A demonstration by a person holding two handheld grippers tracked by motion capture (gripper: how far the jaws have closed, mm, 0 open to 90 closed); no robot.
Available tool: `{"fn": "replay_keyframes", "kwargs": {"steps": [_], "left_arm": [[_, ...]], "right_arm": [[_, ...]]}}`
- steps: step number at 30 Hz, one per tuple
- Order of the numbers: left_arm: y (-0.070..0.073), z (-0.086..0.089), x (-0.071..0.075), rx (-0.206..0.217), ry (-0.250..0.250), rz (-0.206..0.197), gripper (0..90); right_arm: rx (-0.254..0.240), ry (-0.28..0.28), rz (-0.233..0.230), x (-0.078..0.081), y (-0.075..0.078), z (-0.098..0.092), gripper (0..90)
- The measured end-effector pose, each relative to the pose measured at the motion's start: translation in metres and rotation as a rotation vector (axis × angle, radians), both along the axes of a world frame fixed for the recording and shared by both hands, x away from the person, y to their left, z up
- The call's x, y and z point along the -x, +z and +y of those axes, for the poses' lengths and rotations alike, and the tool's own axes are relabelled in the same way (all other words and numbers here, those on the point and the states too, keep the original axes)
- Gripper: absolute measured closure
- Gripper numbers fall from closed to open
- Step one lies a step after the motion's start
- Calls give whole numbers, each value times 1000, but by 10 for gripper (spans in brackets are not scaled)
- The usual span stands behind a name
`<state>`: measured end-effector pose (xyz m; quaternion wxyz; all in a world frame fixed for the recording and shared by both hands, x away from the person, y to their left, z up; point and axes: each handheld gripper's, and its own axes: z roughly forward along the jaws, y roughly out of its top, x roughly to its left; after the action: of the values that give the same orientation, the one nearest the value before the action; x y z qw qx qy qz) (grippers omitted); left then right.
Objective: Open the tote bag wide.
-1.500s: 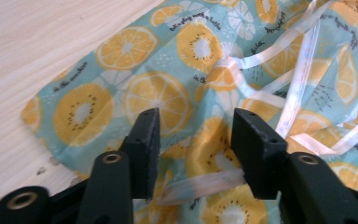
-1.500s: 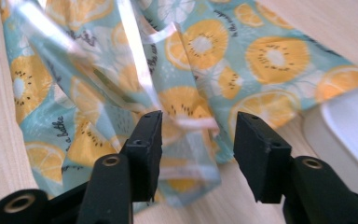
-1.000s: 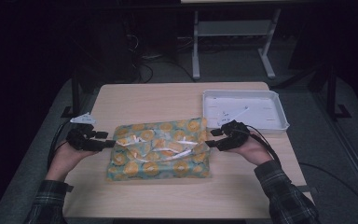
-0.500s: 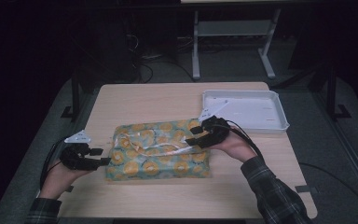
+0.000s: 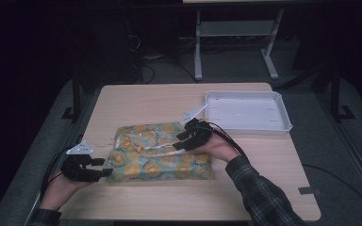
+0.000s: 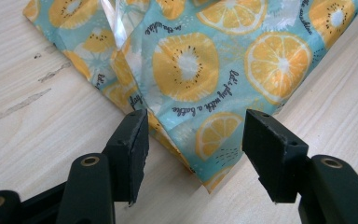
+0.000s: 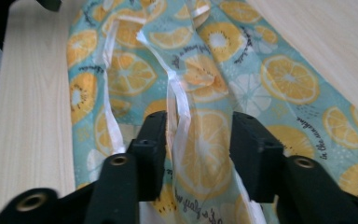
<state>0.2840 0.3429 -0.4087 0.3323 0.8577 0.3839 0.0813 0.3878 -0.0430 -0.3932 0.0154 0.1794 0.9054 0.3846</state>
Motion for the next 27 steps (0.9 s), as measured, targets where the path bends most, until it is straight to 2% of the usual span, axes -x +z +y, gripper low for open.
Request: {"fn": "replay_keyframes", "kwargs": {"steps": [1,2,3,5,8,10,11,14,18,20,23,26,27], "left_arm": [[0,0,0,0,1,-1,405],[0,0,0,-1,0,0,405],[0,0,0,-1,0,-2,405],[1,0,0,3,0,-7,405],[2,-1,0,5,-2,-9,405],[3,-2,0,3,-7,-11,404],[3,-3,0,4,-7,-11,404],[3,-2,0,2,-8,-10,404],[3,-2,0,7,-9,-10,399],[3,-3,0,7,-15,-12,395],[3,-3,0,8,-20,-13,391],[3,-3,0,11,-20,-13,391],[3,-3,0,11,-19,-12,390]], "right_arm": [[6,-6,8,0,-1,1,602],[20,-3,-6,-1,-3,1,657],[27,-14,6,-1,-3,2,712],[30,-12,-14,-3,-4,2,801],[28,-4,-29,-5,-2,1,881],[21,-9,-24,-5,0,1,886],[18,0,-40,-7,0,0,888],[12,-21,-34,-11,4,-2,889],[-8,-28,-62,-23,13,0,889],[-18,-47,-54,-28,18,2,888],[-11,-50,-76,-42,22,5,888],[-5,-62,-82,-58,22,10,888],[-8,-80,-71,-61,21,11,889]]}}
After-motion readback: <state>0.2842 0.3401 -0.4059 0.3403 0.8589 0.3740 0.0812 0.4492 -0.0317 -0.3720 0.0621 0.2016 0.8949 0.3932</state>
